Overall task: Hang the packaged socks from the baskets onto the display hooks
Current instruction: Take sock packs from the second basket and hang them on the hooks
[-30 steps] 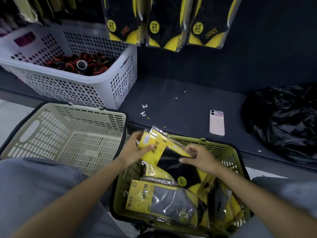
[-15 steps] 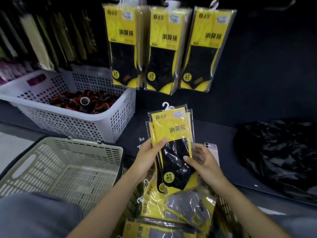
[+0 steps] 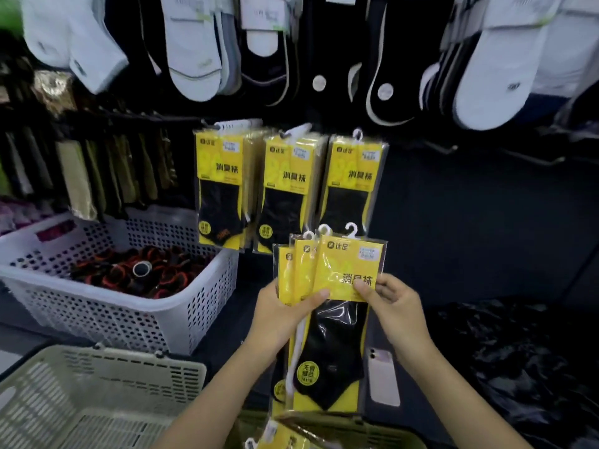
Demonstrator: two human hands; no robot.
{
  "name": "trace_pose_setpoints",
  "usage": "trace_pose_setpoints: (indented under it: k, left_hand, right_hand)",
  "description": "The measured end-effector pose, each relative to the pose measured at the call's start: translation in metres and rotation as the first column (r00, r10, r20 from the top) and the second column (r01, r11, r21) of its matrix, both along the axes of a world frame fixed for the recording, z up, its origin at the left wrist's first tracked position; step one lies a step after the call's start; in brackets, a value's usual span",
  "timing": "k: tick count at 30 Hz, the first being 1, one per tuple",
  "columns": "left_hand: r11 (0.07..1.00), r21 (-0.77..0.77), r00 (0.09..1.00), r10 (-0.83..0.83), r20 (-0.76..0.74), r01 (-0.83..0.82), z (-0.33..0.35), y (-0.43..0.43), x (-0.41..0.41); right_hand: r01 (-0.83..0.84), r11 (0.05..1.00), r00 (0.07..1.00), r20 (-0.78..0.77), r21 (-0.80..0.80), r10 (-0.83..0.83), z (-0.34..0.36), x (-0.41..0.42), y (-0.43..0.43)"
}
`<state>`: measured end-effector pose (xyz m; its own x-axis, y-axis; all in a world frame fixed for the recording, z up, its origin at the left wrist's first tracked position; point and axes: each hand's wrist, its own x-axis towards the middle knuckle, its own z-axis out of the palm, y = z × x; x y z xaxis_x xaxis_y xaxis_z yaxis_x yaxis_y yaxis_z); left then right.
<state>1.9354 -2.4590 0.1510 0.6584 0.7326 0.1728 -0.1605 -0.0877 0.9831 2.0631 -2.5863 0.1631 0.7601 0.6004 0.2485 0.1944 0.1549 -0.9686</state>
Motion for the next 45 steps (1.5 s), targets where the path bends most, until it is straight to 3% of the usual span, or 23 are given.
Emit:
trace_pose_setpoints:
  k: [6,11,16,23,30,34,36,39,42,45]
  left_hand:
    - [0.992,0.082,0.994,0.087,0.069,-0.093,0.042,0.029,0.006]
    - [0.96,0.129,0.965,0.236,0.118,-0.25,0.073,0.071,0.003]
    - [0.936,0.163,0.947,0.293,0.132,-0.312,0.096,0.093,0.003]
    - [0.942,0.14,0.947,0.286,0.145,-0.306,0.101,0.102,0.002]
    - [0.963,0.126,0.965,0.221,0.143,-0.239,0.094,0.096,0.006]
    - [0.967,0.119,0.967,0.208,0.143,-0.226,0.09,0.091,0.012]
    - [0.971,0.115,0.972,0.194,0.136,-0.21,0.088,0.087,0.017]
    - [0.983,0.083,0.979,0.152,0.134,-0.164,0.085,0.078,0.027]
    - [0.99,0.042,0.983,0.129,0.131,-0.135,0.081,0.066,0.04]
    - [0.994,0.042,0.985,0.09,0.147,-0.097,0.079,0.056,0.047]
  right_hand:
    - [0.03,1.0,0.992,-0.12,0.006,-0.029,0.034,0.03,0.007]
    - [0.162,0.985,0.986,-0.045,0.053,-0.16,0.077,0.061,0.016]
    - [0.173,0.983,0.983,0.048,0.064,-0.176,0.108,0.074,0.041]
    - [0.209,0.977,0.966,0.152,0.027,-0.211,0.104,0.085,0.087]
    - [0.449,0.89,0.893,0.024,-0.075,-0.449,0.09,0.116,0.107]
    - [0.494,0.85,0.862,-0.023,-0.183,-0.506,0.066,0.122,0.092]
    - [0.448,0.879,0.886,-0.047,-0.166,-0.46,0.059,0.114,0.083]
    - [0.206,0.977,0.97,-0.123,-0.052,-0.211,0.066,0.082,0.075]
    - [0.008,1.0,0.996,-0.085,0.022,-0.006,0.08,0.048,0.072]
    - [-0.028,0.998,0.996,-0.08,0.065,0.033,0.086,0.032,0.069]
